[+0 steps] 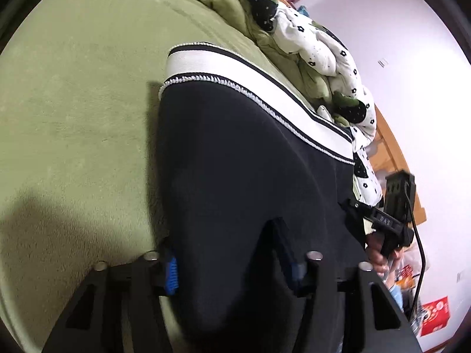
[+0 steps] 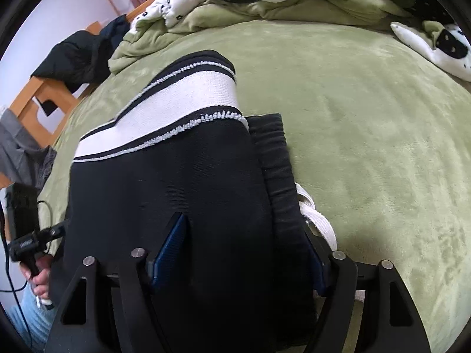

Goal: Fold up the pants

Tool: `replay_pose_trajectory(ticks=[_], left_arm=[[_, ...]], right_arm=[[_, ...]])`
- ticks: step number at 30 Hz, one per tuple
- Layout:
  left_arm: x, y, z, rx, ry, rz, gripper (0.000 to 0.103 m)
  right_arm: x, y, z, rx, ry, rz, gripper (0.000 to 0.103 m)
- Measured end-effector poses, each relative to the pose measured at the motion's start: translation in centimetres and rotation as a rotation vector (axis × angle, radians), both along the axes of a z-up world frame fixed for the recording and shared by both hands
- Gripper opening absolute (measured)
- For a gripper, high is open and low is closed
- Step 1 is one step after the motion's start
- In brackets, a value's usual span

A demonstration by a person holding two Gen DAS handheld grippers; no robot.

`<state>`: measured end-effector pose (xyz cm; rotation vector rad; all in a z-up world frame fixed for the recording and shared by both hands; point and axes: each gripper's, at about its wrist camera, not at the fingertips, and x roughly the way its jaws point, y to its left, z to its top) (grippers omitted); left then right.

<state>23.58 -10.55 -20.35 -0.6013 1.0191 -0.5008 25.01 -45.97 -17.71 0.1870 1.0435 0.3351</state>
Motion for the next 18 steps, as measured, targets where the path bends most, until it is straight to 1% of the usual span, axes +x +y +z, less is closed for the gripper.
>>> replay_pose_trajectory(ticks=[1,2,3,4,5,6,9,10,12,15,18], left_arm=[[-0.1,0.1,0.1,-0.008,0.0,0.008,0.031],[-0.2,0.3,0.3,-0.015,-0.007,0.013,0.021],[-0.3,0.7,0.5,-0.027,-0.016,0.016,0.017],[-0.5,1.1,1.0,-0.054,-0.027,0.016,0.014],[-0.6,1.2,1.4,-0.063,-0.032,0.015,0.013],[-0.8,1.2,1.8,-0.06,-0.04,0.019,0.012],[-1.4,1.2,2.7,-0.029,-0.072,0.016,0.012],[-1.9,1.7,3.3,-0.021,-0.089,0.008,0.012],[-2.4,2.9,4.0,-0.031,-0.102,0.007,0.012],[-3.3,6.7,5.2,-0.018,-0.116,0.039,0.012],[-4.2,12.3,5.7,-0.026,-0.092,0.077,0.012]], right_arm=[[-0.2,-0.4,0.2,0.024,-0.004,-0.003,0.057],[-0.5,-0.9,0.5,0.055,-0.008,-0.009,0.047],[-0.9,-1.1,0.9,0.068,-0.017,-0.015,0.043],[-1.2,-1.4,1.6,0.085,-0.03,-0.022,0.033],[-1.8,-1.4,2.3,0.108,-0.045,-0.032,0.027],[-2.1,-1.3,2.9,0.119,-0.054,-0.047,0.025],[-3.0,0.0,4.2,0.102,-0.076,-0.103,0.022],[-3.7,0.7,4.9,0.118,-0.097,-0.122,0.022],[-4.7,2.4,6.3,0.142,-0.129,-0.128,0.021],[-5.0,5.6,7.3,0.166,-0.142,-0.091,0.02],[-3.9,9.9,7.0,0.187,-0.108,-0.038,0.02]])
